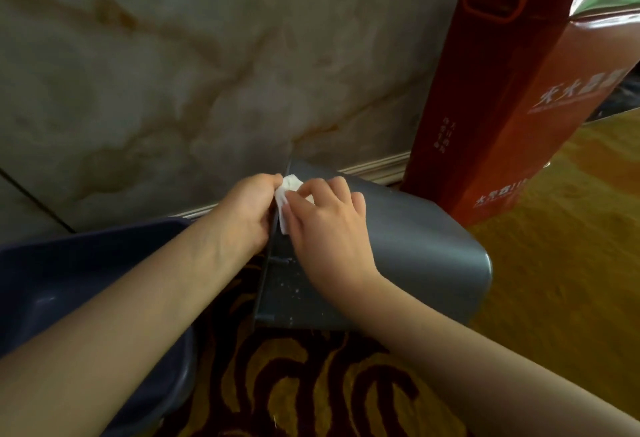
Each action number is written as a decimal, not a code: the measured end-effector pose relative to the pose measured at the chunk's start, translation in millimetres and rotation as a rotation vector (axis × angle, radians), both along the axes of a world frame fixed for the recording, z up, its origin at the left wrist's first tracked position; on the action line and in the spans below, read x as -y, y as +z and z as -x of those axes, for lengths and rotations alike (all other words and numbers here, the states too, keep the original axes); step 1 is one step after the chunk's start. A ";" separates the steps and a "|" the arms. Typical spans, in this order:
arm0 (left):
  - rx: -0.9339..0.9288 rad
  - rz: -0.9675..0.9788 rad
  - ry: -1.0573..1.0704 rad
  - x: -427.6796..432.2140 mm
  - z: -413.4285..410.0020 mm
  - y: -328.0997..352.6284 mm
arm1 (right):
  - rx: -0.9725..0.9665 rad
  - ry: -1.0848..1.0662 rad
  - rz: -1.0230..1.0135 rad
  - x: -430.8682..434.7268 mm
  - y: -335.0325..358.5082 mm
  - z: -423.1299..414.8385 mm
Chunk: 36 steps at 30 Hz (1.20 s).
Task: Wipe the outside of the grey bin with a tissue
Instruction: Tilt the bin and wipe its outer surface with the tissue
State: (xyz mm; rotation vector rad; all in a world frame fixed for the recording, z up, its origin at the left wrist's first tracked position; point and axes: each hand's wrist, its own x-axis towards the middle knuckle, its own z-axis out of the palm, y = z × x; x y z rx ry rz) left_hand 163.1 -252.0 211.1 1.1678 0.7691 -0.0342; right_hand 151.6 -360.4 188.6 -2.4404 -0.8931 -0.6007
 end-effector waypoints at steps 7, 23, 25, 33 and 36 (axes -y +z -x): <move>-0.040 -0.104 -0.032 -5.3 7.5 -12.0 | -0.256 -0.220 0.241 60.4 -29.1 -57.7; 0.121 -0.723 -0.030 12.6 9.0 -17.1 | -0.111 -0.024 -0.143 4.2 -15.7 -53.9; 0.092 -0.912 -0.008 14.4 8.3 -19.9 | -0.138 -0.019 -0.091 -6.0 -19.9 -59.0; 0.151 -0.874 -0.037 -2.9 10.8 -38.8 | -0.335 -0.381 0.077 84.2 -61.9 -114.0; 0.160 -0.730 -0.020 -7.9 10.6 -37.7 | -0.373 -0.522 0.066 119.5 -81.6 -116.4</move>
